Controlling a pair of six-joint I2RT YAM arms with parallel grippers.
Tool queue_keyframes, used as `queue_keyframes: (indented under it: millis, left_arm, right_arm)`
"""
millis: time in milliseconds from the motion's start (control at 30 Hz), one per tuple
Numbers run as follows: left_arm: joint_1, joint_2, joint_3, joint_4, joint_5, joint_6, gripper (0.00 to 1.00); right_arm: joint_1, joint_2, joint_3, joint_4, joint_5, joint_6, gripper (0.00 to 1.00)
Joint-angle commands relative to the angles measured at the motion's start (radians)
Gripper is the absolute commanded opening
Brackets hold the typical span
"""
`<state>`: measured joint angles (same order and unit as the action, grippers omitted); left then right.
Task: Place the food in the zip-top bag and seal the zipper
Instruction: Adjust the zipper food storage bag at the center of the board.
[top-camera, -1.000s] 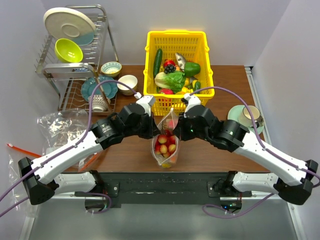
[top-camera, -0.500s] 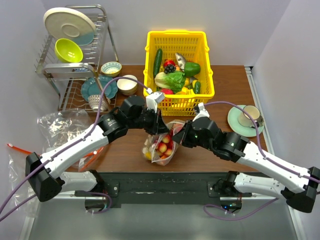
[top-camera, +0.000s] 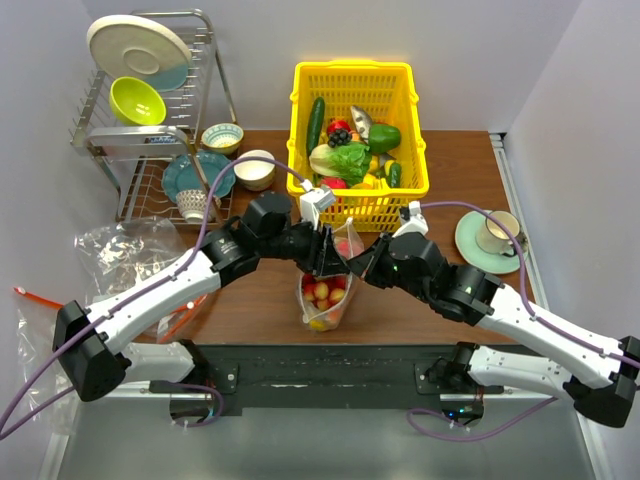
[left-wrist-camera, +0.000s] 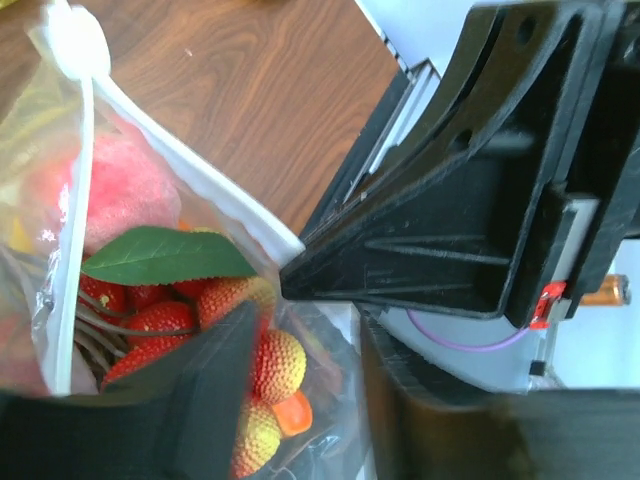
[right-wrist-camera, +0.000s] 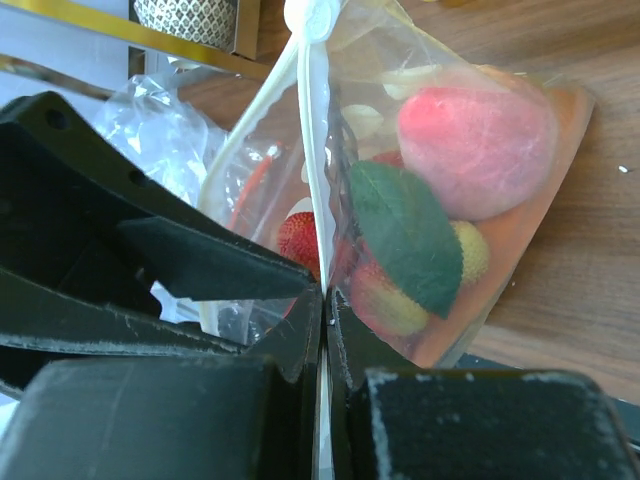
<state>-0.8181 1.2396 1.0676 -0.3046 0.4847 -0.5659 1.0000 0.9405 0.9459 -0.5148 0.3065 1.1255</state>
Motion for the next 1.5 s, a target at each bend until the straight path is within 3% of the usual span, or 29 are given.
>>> queue_keyframes:
  millis: [0, 267, 700, 1000, 1100, 1200, 1233, 1300, 1333, 1433, 1467]
  left_arm:
    - [-0.004, 0.000, -0.017, 0.042, 0.034, -0.005, 0.58]
    - [-0.006, -0.043, 0.133, -0.131, -0.093, 0.052, 0.83]
    - [-0.182, 0.018, 0.196, -0.263, -0.330, 0.075, 0.74]
    - [-0.263, 0.063, 0.167, -0.205, -0.374, 0.063, 0.71]
    - [-0.280, 0.078, 0.169, -0.206, -0.408, 0.061, 0.64]
    - [-0.286, 0.075, 0.170, -0.218, -0.455, 0.064, 0.46]
    - [-0.285, 0.073, 0.170, -0.218, -0.465, 0.066, 0.32]
    - [-0.286, 0.067, 0.167, -0.228, -0.483, 0.069, 0.17]
    - [-0.286, 0.067, 0.166, -0.229, -0.482, 0.072, 0.01]
    - [-0.286, 0.051, 0.161, -0.241, -0.483, 0.083, 0.00]
    - [-0.286, 0.043, 0.155, -0.243, -0.473, 0.086, 0.00]
  right_arm:
    - [0.002, -0.012, -0.001, 0.085, 0.029, 0.036, 0.00]
    - [0.003, -0.011, -0.012, 0.087, 0.029, 0.045, 0.00]
    - [0.002, 0.026, 0.010, 0.091, 0.016, 0.051, 0.00]
    - [0.002, 0.021, 0.017, 0.090, 0.017, 0.051, 0.00]
    - [0.003, 0.020, 0.019, 0.084, 0.017, 0.053, 0.00]
    - [0.002, 0.017, 0.022, 0.082, 0.020, 0.051, 0.00]
    - [0.002, 0.012, 0.022, 0.078, 0.022, 0.051, 0.00]
    - [0.002, 0.008, 0.019, 0.076, 0.026, 0.050, 0.00]
    - [0.002, 0.003, 0.021, 0.075, 0.031, 0.046, 0.06]
    - [0.003, -0.011, 0.019, 0.062, 0.058, 0.025, 0.30]
    - [0.002, -0.029, 0.017, 0.056, 0.078, 0.004, 0.33]
